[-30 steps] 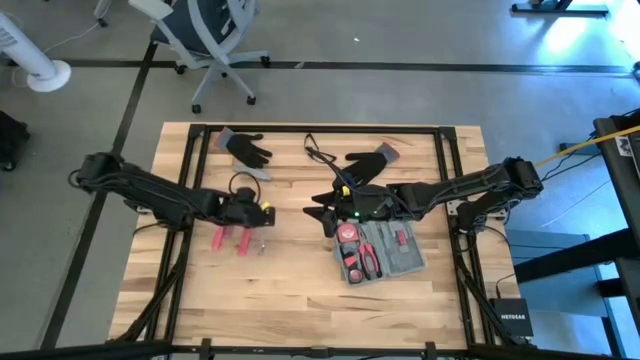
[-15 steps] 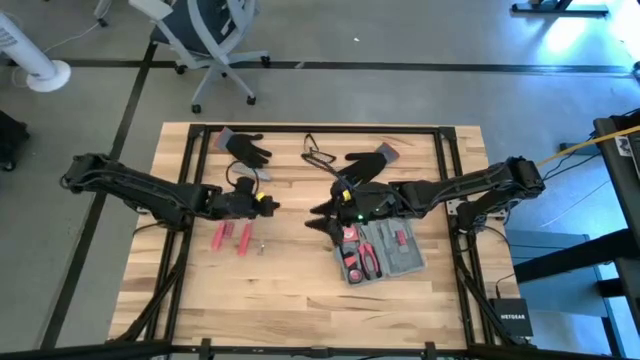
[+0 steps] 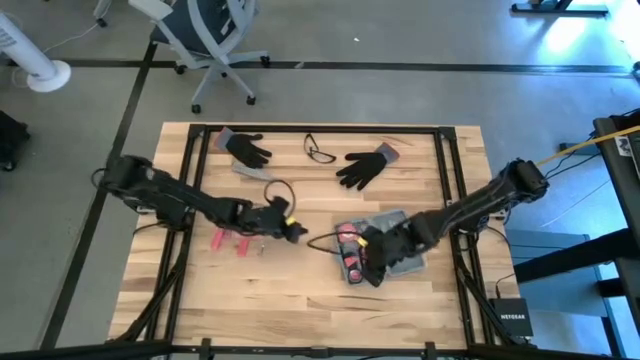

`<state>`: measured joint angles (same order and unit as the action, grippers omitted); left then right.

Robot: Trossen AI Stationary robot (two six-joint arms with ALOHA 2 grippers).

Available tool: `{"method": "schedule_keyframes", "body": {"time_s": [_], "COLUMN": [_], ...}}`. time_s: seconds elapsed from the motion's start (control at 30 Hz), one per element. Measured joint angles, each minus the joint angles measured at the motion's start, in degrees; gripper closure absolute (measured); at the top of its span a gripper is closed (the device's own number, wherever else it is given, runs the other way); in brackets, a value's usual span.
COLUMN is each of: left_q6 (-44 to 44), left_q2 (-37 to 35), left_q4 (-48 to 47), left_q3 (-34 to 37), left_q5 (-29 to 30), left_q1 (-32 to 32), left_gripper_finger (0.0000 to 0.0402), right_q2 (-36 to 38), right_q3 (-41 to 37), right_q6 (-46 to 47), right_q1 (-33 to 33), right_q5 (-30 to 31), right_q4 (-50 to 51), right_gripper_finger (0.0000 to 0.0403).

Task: Prefit tool cases
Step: Remove the orange allen wrench set from the gray prefit tool case

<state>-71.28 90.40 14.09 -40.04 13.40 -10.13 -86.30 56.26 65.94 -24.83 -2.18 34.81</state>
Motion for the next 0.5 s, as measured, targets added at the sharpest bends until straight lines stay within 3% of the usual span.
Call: {"method": "schedule_keyframes", "body": {"time_s": [0.13, 0.27, 0.5], "left_q6": [1.27, 4.21, 8.45], "left_q2": [6.12, 6.88, 5.57], "left_q4": [0.57, 0.77, -6.95], "left_q3": [-4.46, -7.57, -8.74], "left_q5": [-3.60, -4.47, -5.17], "left_q1": [0.12, 1.54, 4.52], "left_gripper_finger": [0.0288, 0.0288, 0.0288], "right_q2": [-0.11, -0.09, -0.29], "right_q3": [-4.75, -5.32, -5.28], "right_q6": [8.43, 10.33, 12.20], "right_q1": [-0.69, -0.69, 0.63], "right_q5": [1.24, 3.95, 6.48], "right_q4": [-10.10, -15.72, -12.98], "right_gripper_finger": [0.0171, 0.0171, 0.0171]}}
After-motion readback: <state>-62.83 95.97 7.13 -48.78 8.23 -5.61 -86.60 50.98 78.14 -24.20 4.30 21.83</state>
